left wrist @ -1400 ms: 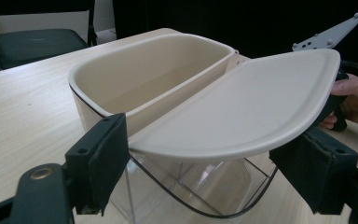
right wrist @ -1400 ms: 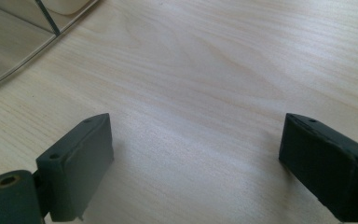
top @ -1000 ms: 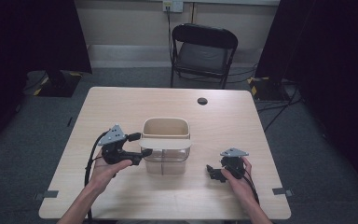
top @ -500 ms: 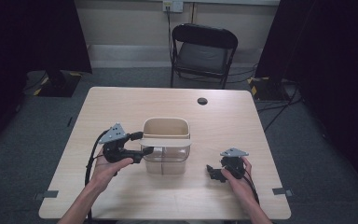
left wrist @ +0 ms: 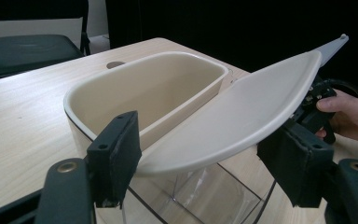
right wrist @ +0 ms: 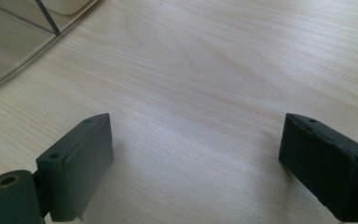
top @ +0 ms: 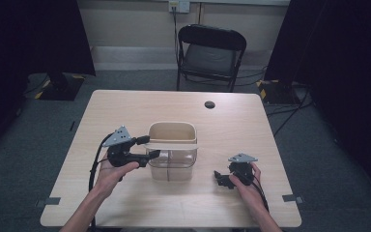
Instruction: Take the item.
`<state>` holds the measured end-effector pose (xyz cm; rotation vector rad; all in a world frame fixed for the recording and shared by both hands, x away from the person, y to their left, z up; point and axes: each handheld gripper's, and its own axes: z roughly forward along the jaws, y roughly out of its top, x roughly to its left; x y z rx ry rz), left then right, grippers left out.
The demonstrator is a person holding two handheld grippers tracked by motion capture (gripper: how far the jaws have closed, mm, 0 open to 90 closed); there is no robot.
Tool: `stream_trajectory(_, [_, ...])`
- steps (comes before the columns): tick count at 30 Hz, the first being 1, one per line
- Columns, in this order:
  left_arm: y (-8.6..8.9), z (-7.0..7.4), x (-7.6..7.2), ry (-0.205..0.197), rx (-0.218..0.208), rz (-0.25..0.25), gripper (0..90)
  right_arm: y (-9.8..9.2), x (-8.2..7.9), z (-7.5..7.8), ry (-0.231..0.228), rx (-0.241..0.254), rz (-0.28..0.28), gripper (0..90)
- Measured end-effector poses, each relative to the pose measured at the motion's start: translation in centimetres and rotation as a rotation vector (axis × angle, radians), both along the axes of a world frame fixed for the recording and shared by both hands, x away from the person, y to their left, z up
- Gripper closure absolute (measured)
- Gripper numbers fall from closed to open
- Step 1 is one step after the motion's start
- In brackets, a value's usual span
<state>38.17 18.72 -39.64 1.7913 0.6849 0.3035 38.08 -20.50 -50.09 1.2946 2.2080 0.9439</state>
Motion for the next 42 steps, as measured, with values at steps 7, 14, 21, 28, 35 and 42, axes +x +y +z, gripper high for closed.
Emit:
stream_trajectory(7, [0.03, 0.04, 0.08, -0.004, 0.008, -0.002, 30.6, 0.0, 0.0, 0.0, 0.0, 0.0, 0.0, 9.3])
stream_trajectory(14, [-0.01, 0.23, 0.18, -0.004, 0.02, -0.006, 31.6, 0.0, 0.0, 0.0, 0.0, 0.0, 0.0, 9.3])
stream_trajectory(21, [-0.16, 0.41, 0.38, -0.001, 0.01, -0.004, 33.6, 0.0, 0.0, 0.0, 0.0, 0.0, 0.0, 9.3])
stream_trajectory(28, [-0.17, 0.49, 0.65, 0.018, 0.001, -0.017, 38.4, 0.0, 0.0, 0.0, 0.0, 0.0, 0.0, 9.3])
stream_trajectory(35, [-0.22, 0.64, 0.84, 0.023, 0.006, -0.023, 38.5, 0.0, 0.0, 0.0, 0.0, 0.0, 0.0, 9.3])
stream_trajectory(42, [-0.23, 0.71, 0.97, 0.029, 0.002, -0.019, 38.9, 0.0, 0.0, 0.0, 0.0, 0.0, 0.0, 9.3])
